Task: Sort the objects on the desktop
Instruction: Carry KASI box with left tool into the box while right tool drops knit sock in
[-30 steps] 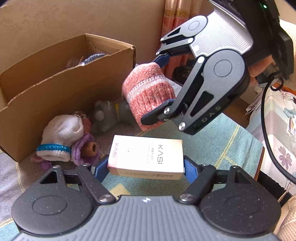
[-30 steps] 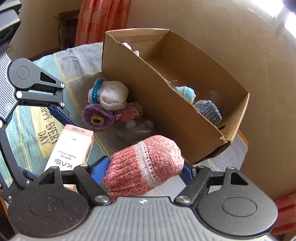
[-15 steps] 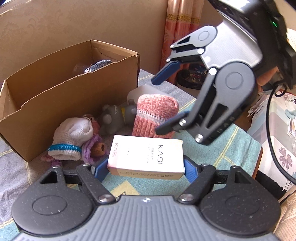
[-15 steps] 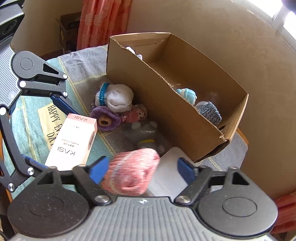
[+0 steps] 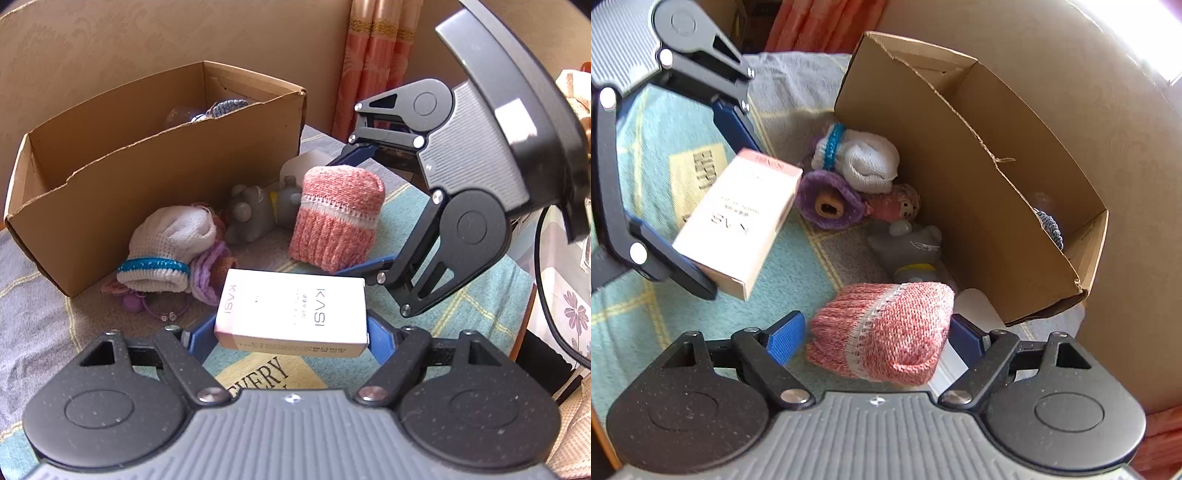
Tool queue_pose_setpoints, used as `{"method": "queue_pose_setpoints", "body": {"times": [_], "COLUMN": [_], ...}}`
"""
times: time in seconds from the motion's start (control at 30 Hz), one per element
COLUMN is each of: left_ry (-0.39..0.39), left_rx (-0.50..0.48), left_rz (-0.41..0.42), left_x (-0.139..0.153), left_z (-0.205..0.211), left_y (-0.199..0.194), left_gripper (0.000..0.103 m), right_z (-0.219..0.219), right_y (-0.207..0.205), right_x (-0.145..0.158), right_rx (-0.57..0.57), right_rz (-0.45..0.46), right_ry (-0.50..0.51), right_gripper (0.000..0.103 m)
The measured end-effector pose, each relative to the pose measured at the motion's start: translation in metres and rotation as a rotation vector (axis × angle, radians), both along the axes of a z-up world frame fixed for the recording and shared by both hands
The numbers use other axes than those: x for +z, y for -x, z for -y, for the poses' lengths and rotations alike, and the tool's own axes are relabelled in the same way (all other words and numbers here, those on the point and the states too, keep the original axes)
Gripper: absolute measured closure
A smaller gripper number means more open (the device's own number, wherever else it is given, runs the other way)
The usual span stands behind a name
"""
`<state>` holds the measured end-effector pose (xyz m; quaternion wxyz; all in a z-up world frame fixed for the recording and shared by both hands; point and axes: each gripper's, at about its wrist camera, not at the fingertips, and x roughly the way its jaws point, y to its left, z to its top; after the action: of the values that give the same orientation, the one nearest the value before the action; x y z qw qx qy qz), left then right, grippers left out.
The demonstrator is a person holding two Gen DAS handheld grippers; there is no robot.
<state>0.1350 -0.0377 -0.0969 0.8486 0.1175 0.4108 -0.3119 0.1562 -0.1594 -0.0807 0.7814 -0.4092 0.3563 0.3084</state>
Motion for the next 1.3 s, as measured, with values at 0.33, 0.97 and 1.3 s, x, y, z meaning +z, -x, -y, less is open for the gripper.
{"method": "queue_pose_setpoints", "body": {"times": [0.33, 0.97, 1.3], "left_ry": [0.007, -0.038, -0.037], "left_rx": [-0.008, 0.048, 0.089], "left_rz": [0.015, 0.118, 0.174], "left_x": [0.005, 0.068, 0.109], "left_z": [0.003, -0.01, -0.025], "left_y": [-0.004, -0.024, -0.063], "left_gripper": [0.023, 0.023, 0.023], "right_z": [0.003, 0.017, 0.007], "right_y": [-0.001, -0.035, -0.065], "right_x": [0.008, 0.086, 0.118], "right_rx": [-0.019, -0.162, -0.188], "right_rz": [0.018, -0.012, 0.013], "right_ry": [-0.001, -0.264, -0.326], "right_gripper": [0.036, 0.036, 0.036]}}
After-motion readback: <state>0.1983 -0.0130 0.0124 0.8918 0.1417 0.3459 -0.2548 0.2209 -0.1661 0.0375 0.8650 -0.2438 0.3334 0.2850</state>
